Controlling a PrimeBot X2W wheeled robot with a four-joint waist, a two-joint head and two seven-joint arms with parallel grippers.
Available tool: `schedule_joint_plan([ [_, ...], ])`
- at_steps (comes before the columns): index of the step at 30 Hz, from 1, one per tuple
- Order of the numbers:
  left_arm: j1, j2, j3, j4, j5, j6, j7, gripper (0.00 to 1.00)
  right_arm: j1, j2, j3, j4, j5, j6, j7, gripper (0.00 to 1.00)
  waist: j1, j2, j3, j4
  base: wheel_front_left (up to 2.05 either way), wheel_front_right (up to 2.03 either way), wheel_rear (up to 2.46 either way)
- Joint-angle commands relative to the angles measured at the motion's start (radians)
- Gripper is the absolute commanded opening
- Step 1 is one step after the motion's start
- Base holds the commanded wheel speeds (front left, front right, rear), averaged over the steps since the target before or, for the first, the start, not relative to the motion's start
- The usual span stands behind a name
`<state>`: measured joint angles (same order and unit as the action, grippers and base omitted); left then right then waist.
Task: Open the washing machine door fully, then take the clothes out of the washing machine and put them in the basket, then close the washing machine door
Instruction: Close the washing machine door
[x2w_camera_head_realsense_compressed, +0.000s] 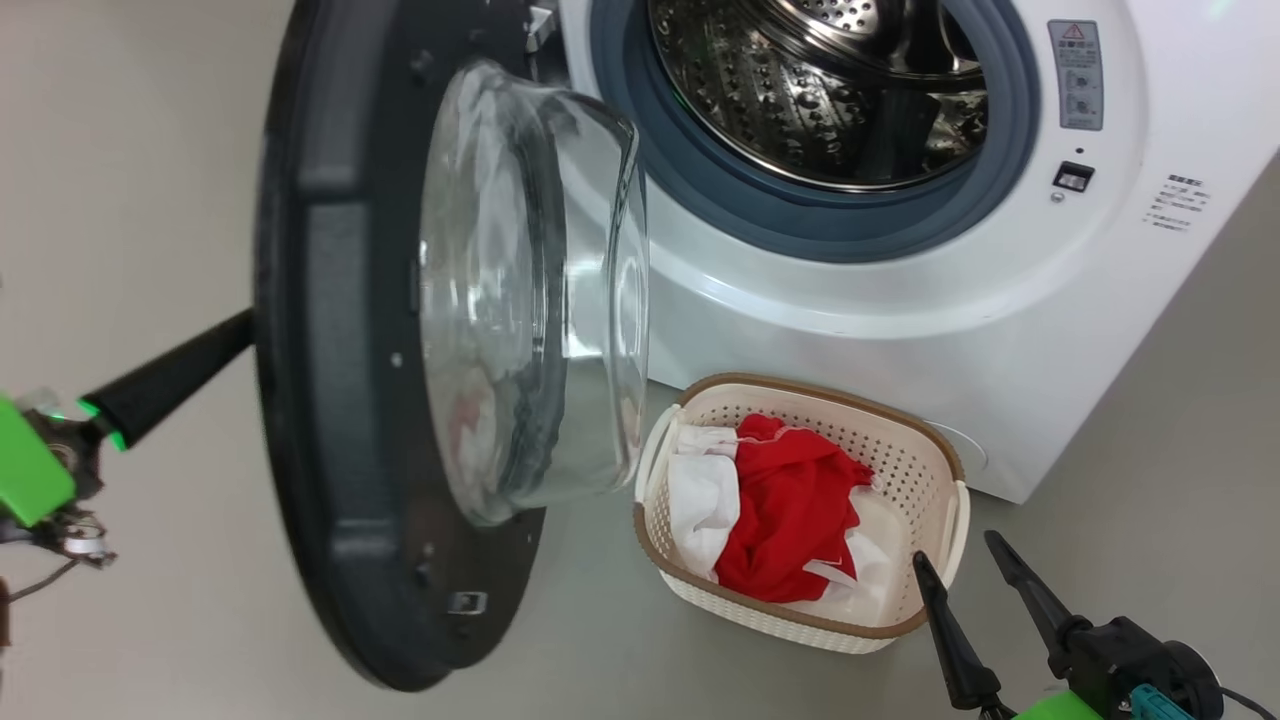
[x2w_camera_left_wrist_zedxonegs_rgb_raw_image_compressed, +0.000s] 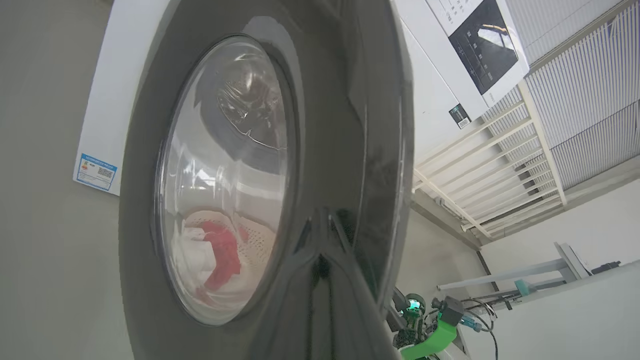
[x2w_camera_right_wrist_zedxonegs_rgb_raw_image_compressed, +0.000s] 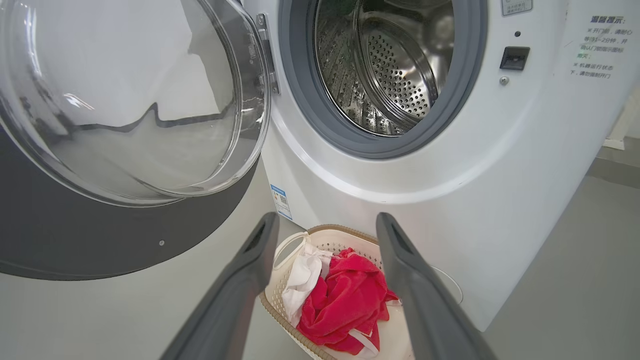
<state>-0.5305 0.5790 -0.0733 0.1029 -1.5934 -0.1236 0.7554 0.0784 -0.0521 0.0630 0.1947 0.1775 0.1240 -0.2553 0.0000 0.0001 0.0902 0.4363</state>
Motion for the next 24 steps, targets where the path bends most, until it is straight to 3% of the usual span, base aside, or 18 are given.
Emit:
schedule_joint_plan([
  [1,-0.02,0.033,0.033,-0.047,0.001,-0.007,0.006,0.0,-0.019,-0.001,0.019,-0.028,0.003,0.007,-0.006,1.0,0.0,-0.0001,0.001,-0.014,0.0,0.0,0.0],
  [11,-0.044,-0.033,-0.021,-0.163,0.039,-0.007,-0.024,0.0,-0.026,0.001,0.011,-0.033,0.0,0.007,-0.006,1.0,0.0,-0.0001,0.018,-0.051,0.0,0.0,0.0],
  [24,0.009,-0.018,-0.045,-0.132,0.093,-0.007,-0.157,0.0,-0.024,0.002,0.019,-0.028,0.014,0.007,-0.006,1.0,0.0,-0.0001,0.008,-0.056,0.0,0.0,0.0],
])
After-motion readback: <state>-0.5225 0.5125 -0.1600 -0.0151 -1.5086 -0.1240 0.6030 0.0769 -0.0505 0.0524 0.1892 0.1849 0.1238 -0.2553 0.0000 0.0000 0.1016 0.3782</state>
